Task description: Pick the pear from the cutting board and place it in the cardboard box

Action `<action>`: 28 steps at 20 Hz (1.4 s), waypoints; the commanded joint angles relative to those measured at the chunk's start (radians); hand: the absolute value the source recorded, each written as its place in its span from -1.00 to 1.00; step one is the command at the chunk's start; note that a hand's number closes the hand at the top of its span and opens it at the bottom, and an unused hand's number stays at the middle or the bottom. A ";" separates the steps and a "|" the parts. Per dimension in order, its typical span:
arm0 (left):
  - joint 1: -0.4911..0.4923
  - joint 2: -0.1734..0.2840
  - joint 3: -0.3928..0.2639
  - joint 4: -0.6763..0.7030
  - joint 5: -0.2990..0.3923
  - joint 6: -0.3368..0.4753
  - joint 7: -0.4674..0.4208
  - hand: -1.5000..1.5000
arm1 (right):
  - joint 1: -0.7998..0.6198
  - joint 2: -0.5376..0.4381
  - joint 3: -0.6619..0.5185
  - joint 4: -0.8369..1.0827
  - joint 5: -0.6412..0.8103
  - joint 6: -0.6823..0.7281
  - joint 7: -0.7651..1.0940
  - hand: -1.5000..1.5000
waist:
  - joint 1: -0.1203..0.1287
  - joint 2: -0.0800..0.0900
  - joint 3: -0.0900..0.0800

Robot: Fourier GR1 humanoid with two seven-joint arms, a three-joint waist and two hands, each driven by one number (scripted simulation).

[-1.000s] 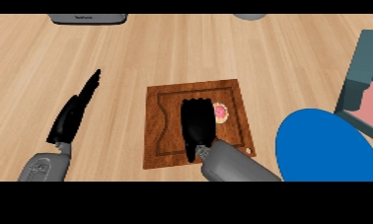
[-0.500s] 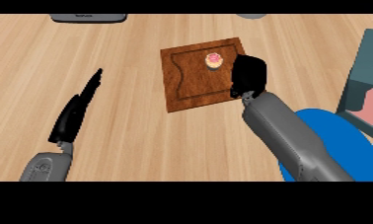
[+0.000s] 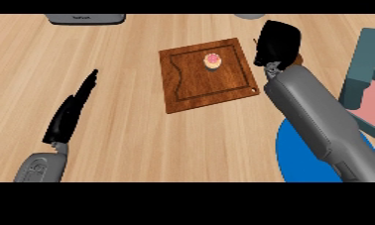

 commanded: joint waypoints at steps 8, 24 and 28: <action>0.080 -0.005 -0.007 -0.047 -0.021 0.014 -0.010 0.00 | 0.031 -0.176 -0.117 -0.358 0.095 0.230 0.259 1.00 | -0.014 -0.007 0.000; 0.051 -0.017 -0.004 -0.111 -0.015 -0.006 0.048 0.00 | 0.326 -0.391 -0.500 -0.481 0.016 0.264 0.077 1.00 | -0.002 0.000 0.001; -0.011 -0.019 0.013 -0.042 -0.020 -0.004 0.054 0.00 | 0.380 -0.395 -0.560 -0.401 -0.012 0.248 0.001 1.00 | -0.004 0.003 0.001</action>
